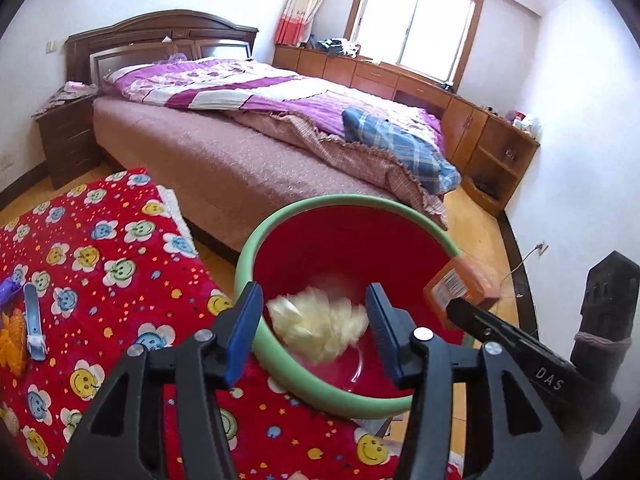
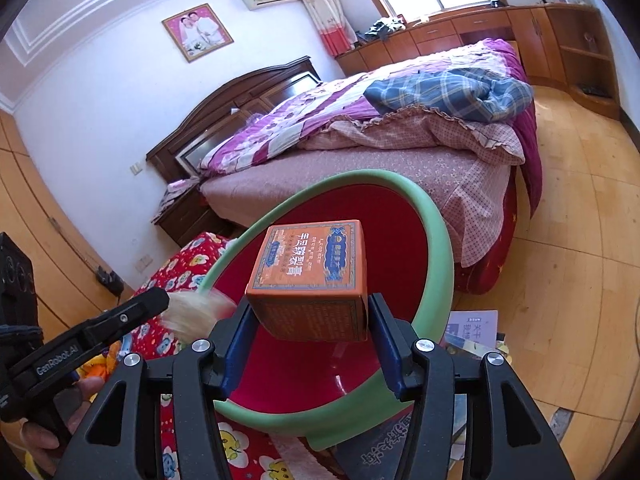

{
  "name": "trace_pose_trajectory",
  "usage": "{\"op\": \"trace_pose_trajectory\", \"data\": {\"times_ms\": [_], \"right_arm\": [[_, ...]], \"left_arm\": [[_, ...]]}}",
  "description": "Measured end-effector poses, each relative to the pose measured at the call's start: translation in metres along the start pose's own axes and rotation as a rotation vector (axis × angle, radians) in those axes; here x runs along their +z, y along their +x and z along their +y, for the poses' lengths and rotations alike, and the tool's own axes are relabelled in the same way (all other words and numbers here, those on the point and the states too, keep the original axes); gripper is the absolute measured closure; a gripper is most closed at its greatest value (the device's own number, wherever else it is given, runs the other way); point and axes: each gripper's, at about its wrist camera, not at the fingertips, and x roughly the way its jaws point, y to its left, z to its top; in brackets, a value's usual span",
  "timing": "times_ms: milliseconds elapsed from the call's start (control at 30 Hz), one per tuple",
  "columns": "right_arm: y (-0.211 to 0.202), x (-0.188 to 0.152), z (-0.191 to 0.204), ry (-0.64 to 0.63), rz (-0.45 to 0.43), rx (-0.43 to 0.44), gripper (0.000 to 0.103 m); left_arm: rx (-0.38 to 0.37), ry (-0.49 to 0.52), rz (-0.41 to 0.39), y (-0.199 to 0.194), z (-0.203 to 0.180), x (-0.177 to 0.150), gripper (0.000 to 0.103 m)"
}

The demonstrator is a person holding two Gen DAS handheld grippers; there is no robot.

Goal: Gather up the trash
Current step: 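Carry tissue and box to the red bucket and release both, then move both tools back over the bedspread clutter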

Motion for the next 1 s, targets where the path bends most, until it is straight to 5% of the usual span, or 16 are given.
{"op": "trace_pose_trajectory", "data": {"times_ms": [500,1000], "right_arm": [[-0.018,-0.002,0.016,-0.015,-0.023,0.008,0.045],[-0.027,-0.015,0.080,-0.112,0.010,0.091,0.045]], "left_arm": [[0.027,-0.106,-0.011,-0.035,0.024,-0.007,0.049],[0.210,-0.267,-0.094,-0.116,0.096,-0.031,0.049]]}}
